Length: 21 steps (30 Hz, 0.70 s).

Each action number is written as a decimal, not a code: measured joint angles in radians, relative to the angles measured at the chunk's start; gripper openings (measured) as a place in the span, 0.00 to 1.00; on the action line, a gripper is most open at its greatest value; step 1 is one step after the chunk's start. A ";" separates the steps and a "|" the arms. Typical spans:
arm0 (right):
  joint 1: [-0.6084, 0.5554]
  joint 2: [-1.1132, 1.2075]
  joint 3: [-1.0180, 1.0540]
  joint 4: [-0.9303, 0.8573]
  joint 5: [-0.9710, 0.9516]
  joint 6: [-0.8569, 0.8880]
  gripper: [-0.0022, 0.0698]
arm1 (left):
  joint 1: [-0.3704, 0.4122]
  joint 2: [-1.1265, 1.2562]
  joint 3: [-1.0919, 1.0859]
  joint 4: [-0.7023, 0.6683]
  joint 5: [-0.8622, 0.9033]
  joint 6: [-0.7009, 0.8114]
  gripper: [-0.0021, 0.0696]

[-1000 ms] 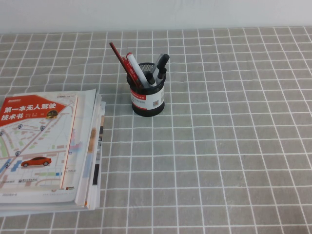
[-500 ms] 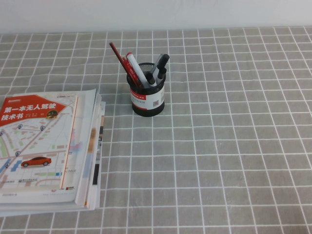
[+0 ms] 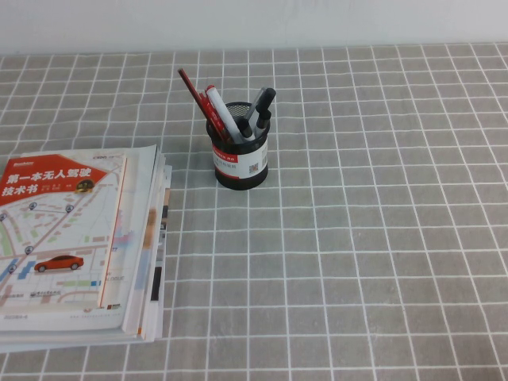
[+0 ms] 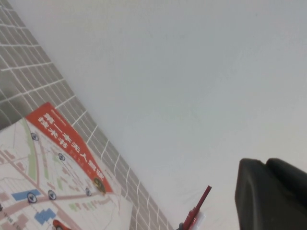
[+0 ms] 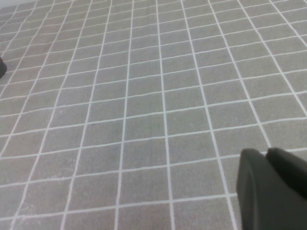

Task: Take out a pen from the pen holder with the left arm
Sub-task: 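Take a marker out of the pen holder and lay it on the table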

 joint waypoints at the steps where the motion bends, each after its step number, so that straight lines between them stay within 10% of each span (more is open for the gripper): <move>1: 0.000 0.000 0.000 0.000 0.000 0.000 0.01 | 0.000 0.000 0.000 0.002 0.002 -0.004 0.03; 15: 0.000 0.000 0.000 0.000 0.000 0.000 0.01 | -0.145 0.465 -0.655 0.209 0.313 0.469 0.04; 21: 0.000 0.000 0.000 0.000 0.000 0.000 0.02 | -0.149 0.825 -0.897 0.191 0.410 0.548 0.49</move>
